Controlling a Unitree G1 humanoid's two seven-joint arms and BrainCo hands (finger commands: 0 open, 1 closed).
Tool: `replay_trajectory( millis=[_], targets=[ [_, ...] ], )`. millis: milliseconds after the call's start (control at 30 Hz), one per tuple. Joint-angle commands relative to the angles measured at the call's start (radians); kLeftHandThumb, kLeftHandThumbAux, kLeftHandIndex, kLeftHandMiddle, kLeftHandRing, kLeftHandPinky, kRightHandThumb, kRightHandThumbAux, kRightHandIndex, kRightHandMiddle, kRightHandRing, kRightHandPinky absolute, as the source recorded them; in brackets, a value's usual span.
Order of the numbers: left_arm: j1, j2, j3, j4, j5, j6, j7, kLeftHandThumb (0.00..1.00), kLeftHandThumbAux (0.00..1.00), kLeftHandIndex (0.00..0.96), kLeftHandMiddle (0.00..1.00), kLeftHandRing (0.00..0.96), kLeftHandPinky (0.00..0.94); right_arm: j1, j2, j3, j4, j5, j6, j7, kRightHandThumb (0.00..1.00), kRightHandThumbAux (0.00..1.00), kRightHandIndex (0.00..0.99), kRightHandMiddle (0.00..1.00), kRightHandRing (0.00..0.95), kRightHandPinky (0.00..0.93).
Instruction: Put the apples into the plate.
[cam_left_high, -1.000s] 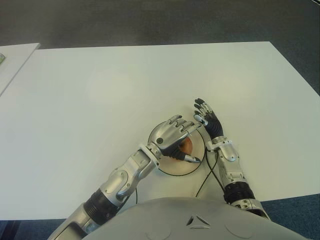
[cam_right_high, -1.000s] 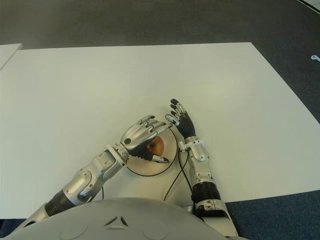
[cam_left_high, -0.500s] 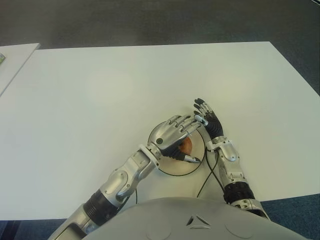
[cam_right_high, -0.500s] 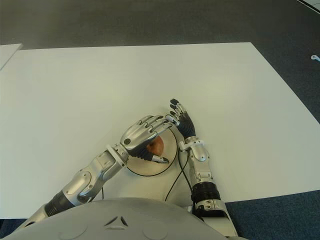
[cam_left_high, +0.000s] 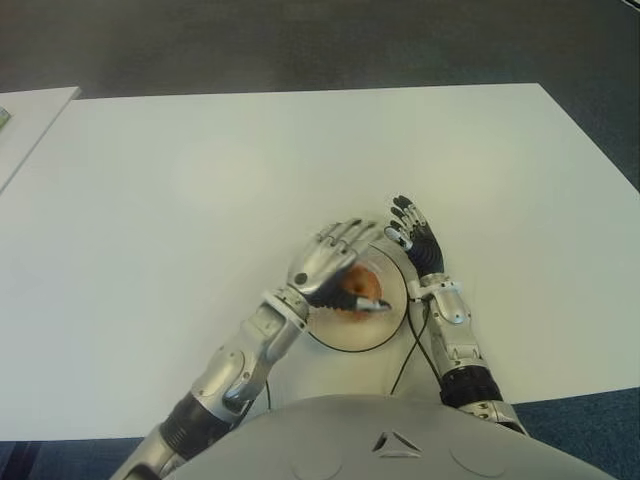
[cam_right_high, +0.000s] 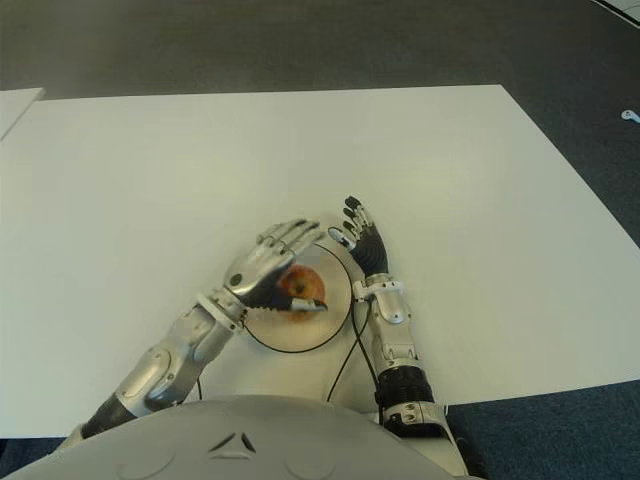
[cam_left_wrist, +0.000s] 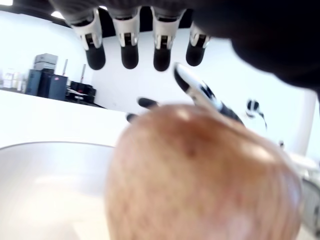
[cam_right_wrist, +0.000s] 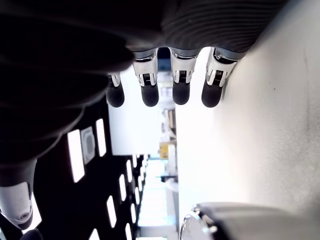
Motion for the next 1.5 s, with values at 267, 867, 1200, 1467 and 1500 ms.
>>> replay_trajectory(
  millis=[267,867,1200,1467,1500],
  targets=[
    [0.201,-0.177,0.274,-0.078,-0.506,0.062,0.038,0.114,0.311,0.000,0.000,0.001,0.063,0.083,-0.007,0.008,0.080,-0.027,0.048,-0.012,0.147,0.605,0.091,0.241,0.247,0.227],
    [0.228,-0.145,0.527,0.340,-0.869,-0.412,-0.016,0.019,0.346,0.007,0.000,0.000,0.056,0.120,-0.015,0.004,0.037,-0.021,0.059,0.007,0.158,0.626,0.073,0.258,0.277,0.235],
    [0.204,-0.208,0.534,0.531,-0.850,-0.598,0.040,0.020,0.370,0.132,0.028,0.011,0.087,0.126,-0.028,-0.004,0.027,-0.017,0.076,0.009,0.147,0.622,0.076,0.254,0.268,0.229],
    [0.157,-0.230,0.555,0.739,-0.881,-0.749,0.039,0.033,0.373,0.204,0.064,0.034,0.080,0.144,-0.030,-0.006,-0.005,-0.012,0.095,0.011,0.115,0.607,0.079,0.253,0.253,0.198],
    [0.147,-0.233,0.555,0.766,-0.879,-0.764,0.042,0.035,0.371,0.208,0.065,0.034,0.075,0.149,-0.032,-0.005,-0.011,-0.010,0.095,0.015,0.113,0.603,0.081,0.253,0.250,0.195]
  ],
)
